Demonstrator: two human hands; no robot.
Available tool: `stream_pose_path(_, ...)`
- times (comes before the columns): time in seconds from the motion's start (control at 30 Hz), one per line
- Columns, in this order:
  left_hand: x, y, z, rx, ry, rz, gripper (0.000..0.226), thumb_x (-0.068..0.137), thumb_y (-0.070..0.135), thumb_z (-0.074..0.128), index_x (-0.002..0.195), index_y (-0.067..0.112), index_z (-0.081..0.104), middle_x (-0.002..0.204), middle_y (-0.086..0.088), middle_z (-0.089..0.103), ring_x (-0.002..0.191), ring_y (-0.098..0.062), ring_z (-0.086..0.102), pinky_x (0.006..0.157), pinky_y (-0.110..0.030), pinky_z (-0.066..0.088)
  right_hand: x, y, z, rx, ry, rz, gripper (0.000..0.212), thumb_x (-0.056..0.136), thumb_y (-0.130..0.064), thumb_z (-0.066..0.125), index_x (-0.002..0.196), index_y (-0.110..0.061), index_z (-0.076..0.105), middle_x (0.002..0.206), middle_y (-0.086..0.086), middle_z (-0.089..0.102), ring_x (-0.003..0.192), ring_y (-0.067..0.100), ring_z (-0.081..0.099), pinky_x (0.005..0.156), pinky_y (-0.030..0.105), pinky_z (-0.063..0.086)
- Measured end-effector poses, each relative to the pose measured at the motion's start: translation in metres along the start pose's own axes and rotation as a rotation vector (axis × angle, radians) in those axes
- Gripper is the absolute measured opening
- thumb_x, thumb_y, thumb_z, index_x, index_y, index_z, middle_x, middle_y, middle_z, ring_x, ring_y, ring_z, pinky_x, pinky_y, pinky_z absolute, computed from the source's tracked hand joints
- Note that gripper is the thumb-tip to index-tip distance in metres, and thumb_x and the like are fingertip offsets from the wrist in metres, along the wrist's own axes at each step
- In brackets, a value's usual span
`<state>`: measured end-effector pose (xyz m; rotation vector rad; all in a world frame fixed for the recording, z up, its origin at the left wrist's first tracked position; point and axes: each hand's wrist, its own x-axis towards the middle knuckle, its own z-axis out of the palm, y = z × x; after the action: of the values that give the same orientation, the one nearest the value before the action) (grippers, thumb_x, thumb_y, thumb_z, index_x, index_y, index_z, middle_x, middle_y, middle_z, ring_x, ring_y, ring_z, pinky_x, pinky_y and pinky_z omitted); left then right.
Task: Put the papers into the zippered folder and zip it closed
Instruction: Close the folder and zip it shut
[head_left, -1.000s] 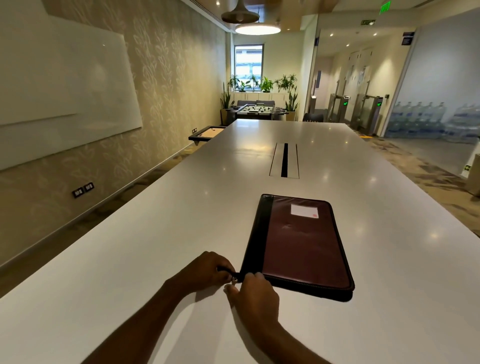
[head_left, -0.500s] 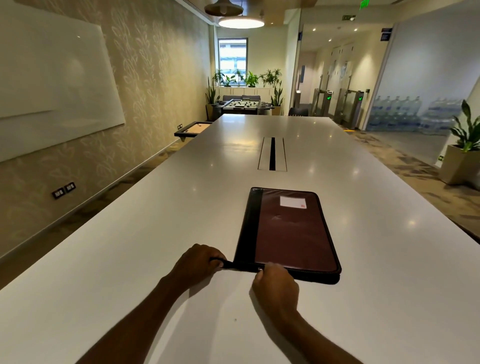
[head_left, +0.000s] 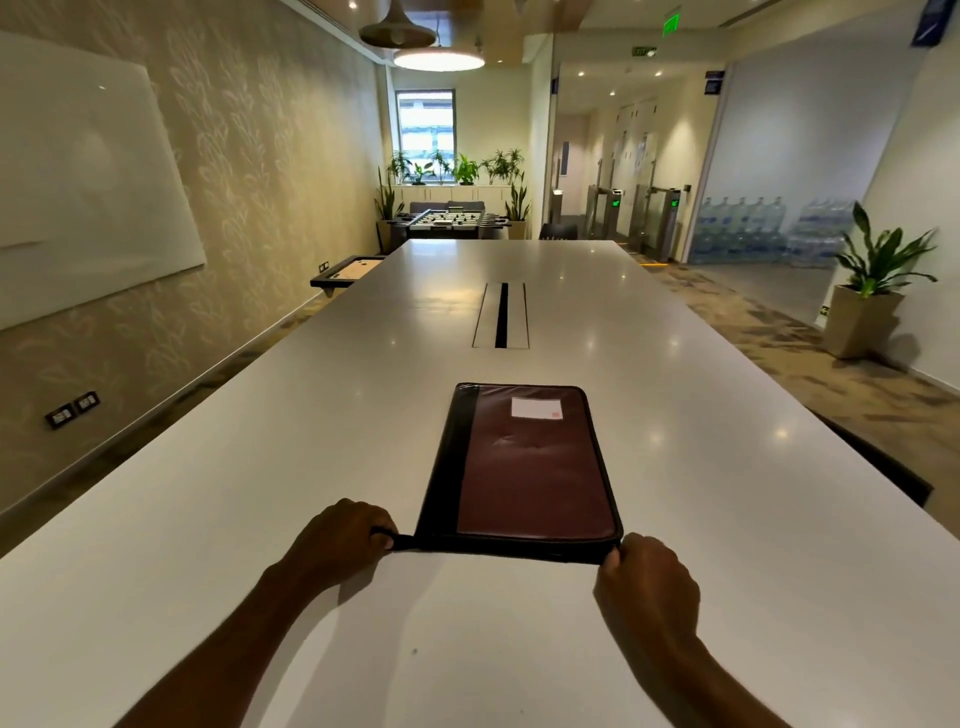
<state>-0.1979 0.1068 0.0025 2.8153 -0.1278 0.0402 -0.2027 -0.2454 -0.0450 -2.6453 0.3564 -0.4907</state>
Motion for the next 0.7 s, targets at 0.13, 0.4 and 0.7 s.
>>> stream_pose_path(0.13, 0.005, 0.007, -0.003, 0.136, -0.068, -0.039, 0.014, 0.084, 0.025, 0.058, 0.082, 0.031, 0.071, 0.078, 0.011, 0.066, 0.072, -0.009, 0.062, 0.061, -0.023, 0.046, 0.011, 0.013, -0.006, -0.043, -0.033, -0.048, 0.026, 0.077, -0.024, 0.046, 0.053, -0.021, 0.037, 0.054, -0.007, 0.047, 0.048, 0.011, 0.044, 0.045, 0.026, 0.025)
stream_pose_path(0.4, 0.031, 0.126, 0.005, 0.263, 0.069, 0.237, 0.054, 0.074, 0.055, 0.057, 0.120, 0.028, 0.057, 0.122, 0.001, 0.059, 0.107, -0.022, 0.056, 0.089, -0.036, 0.048, 0.026, 0.028, -0.008, -0.022, -0.105, -0.193, 0.030, 0.083, -0.027, 0.046, 0.055, -0.026, 0.035, 0.062, -0.008, 0.047, 0.056, 0.012, 0.047, 0.047, 0.027, 0.026)
stream_pose_path(0.7, 0.063, 0.197, 0.063, 0.356, -0.119, 0.385, 0.044, 0.082, 0.050, 0.049, 0.110, 0.018, 0.057, 0.105, -0.009, 0.062, 0.089, -0.032, 0.061, 0.073, -0.039, 0.046, 0.039, 0.038, -0.008, -0.082, -0.093, -0.294, 0.028, 0.085, -0.039, 0.049, 0.061, -0.025, 0.046, 0.065, -0.007, 0.047, 0.056, 0.013, 0.043, 0.052, 0.030, 0.037)
